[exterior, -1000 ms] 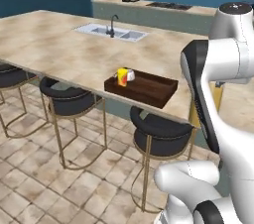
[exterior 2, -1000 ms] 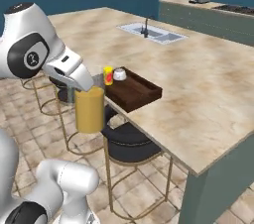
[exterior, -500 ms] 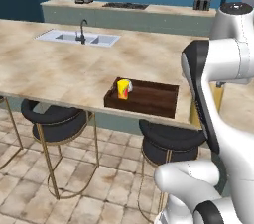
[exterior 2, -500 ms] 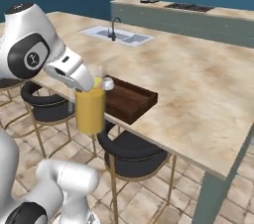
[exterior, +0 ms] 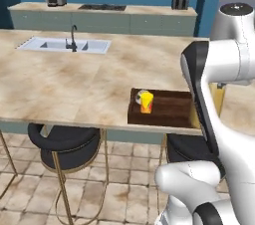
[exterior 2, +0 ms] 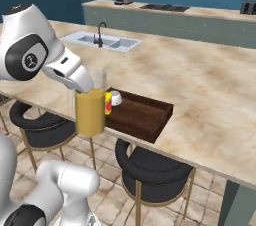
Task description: There is a tray on the dining counter. Grab the cup, mug, and pitcher and place them on the tray. The pitcher may be placed next to the tray if it cannot fit the tray.
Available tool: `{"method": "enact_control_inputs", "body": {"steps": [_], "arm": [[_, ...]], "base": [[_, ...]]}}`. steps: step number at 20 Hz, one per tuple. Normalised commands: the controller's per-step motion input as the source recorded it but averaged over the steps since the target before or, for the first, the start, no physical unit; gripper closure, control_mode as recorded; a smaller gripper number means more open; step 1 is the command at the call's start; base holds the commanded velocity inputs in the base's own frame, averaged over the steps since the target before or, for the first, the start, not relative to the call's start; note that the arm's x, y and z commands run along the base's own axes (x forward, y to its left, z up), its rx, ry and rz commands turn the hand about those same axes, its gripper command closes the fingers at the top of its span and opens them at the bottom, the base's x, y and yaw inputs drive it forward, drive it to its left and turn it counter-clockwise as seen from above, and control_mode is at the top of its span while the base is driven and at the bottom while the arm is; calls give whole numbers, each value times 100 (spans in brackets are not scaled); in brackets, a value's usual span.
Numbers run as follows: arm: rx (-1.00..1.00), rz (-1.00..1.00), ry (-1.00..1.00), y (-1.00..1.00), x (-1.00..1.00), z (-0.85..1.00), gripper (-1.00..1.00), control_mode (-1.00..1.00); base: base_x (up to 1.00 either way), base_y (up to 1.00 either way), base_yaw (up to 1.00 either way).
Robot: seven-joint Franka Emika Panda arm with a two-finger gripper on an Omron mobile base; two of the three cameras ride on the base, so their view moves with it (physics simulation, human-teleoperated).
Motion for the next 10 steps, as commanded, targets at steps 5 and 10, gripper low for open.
{"method": "enact_control_inputs", "body": {"steps": [5,10], "arm": [[0,0,0,0,0,0,100,100],[0,-4,-1,0,11,0,100,-100]], "base": [[80,11,-29],[49,0,-21]]}}
